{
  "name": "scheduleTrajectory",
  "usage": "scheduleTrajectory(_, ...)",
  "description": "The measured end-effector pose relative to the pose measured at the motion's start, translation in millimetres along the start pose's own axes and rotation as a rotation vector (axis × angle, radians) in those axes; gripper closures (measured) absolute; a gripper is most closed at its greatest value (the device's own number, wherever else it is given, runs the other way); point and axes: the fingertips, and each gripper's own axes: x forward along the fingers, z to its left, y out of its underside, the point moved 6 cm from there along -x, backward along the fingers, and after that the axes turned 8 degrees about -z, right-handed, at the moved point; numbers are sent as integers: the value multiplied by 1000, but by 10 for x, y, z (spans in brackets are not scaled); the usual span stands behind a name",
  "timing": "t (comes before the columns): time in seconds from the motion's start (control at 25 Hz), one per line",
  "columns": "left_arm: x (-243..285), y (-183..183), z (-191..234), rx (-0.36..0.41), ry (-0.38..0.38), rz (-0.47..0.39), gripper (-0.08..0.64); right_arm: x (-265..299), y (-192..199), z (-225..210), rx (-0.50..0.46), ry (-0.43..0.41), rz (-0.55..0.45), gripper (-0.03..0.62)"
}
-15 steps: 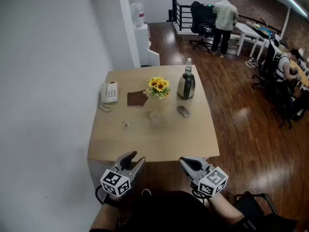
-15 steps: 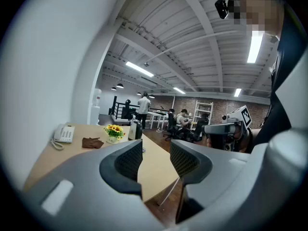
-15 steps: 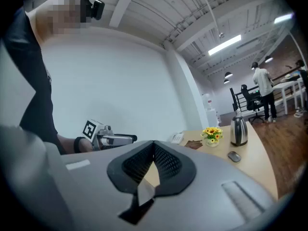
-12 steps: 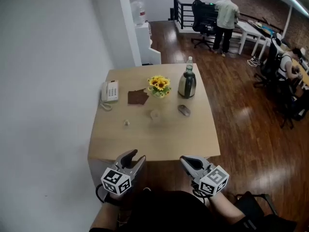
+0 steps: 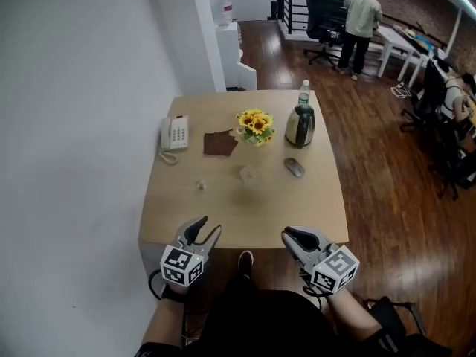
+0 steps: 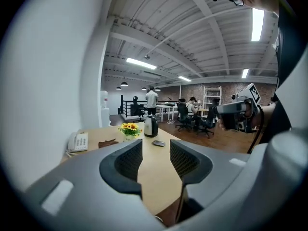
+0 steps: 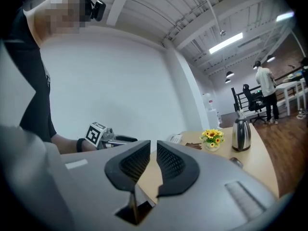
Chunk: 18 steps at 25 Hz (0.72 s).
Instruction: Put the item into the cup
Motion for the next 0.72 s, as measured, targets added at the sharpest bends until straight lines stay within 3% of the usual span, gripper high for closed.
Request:
scheduleTrajectory(0.24,486,248,813,14,-23,51,387,545,-40,-346,-5,46,33,517)
scheduleTrajectory(0.52,1098,846,1723,47,-6,259,387,1269,7,-707,62,87,72,515)
scheduleTrajectory(0.72,1484,1295,2152,71,47,382,390,1694,58,-903,74,97,100,515)
